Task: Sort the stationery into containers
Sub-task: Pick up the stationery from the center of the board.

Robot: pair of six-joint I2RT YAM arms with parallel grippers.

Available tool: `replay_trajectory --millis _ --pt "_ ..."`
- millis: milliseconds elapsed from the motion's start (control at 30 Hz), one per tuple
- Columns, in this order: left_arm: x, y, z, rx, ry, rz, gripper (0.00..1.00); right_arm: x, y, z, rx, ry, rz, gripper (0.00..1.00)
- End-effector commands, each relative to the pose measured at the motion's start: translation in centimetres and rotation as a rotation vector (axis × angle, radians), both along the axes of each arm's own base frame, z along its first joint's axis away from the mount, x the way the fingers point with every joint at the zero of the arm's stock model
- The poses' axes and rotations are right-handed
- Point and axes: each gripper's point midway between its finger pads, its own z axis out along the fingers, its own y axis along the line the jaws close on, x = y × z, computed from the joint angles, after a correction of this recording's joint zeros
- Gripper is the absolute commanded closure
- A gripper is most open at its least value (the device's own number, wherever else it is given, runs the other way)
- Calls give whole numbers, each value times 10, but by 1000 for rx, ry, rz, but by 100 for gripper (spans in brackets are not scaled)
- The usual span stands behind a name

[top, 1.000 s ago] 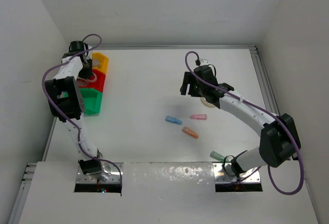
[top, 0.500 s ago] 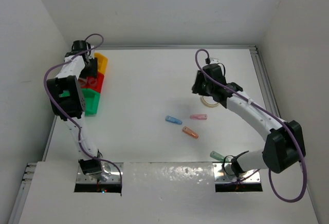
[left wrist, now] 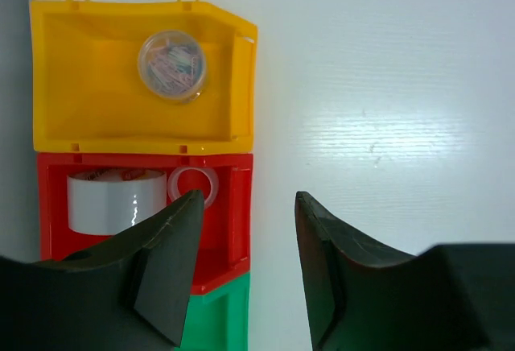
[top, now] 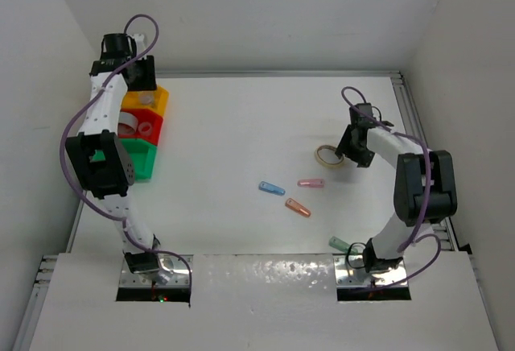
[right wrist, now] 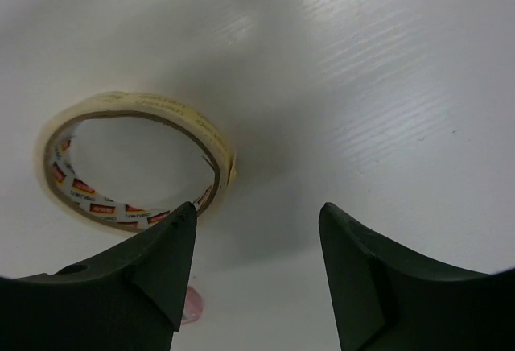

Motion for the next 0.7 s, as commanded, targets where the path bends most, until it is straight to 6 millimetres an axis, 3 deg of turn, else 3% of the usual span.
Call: replay_trajectory --millis 0,100,267,367,400,467,500,567,600,633,667 --pt "-9 -12 46 -29 -84 -30 53 6 -2 -2 -7 4 16 39" --pt "-16 -12 47 -26 -85 -37 53 10 8 -16 40 6 39 44" --pt "-20 -14 48 -28 -82 -38 53 13 6 -34 26 43 27 55" --pt "-22 -17 46 -28 -78 -47 53 6 1 -45 4 84 22 69" --pt "-25 -16 47 -28 -79 -45 53 4 0 -47 0 91 17 81" --pt "-26 -21 47 -32 -78 -58 53 1 -2 -47 -16 96 17 94" --pt "-28 -24 48 -34 -79 -67 53 0 -3 -46 -23 93 19 100" --pt "-30 -39 48 -50 -72 -107 53 3 -7 -31 -71 54 35 100" --pt "-31 -47 48 -53 -68 -144 53 6 1 -21 -108 26 72 100" --pt "-33 -56 49 -60 -63 -179 53 10 4 -10 -153 -3 104 100" --pt "-36 -76 48 -73 -52 -242 51 19 16 17 -223 -84 140 100"
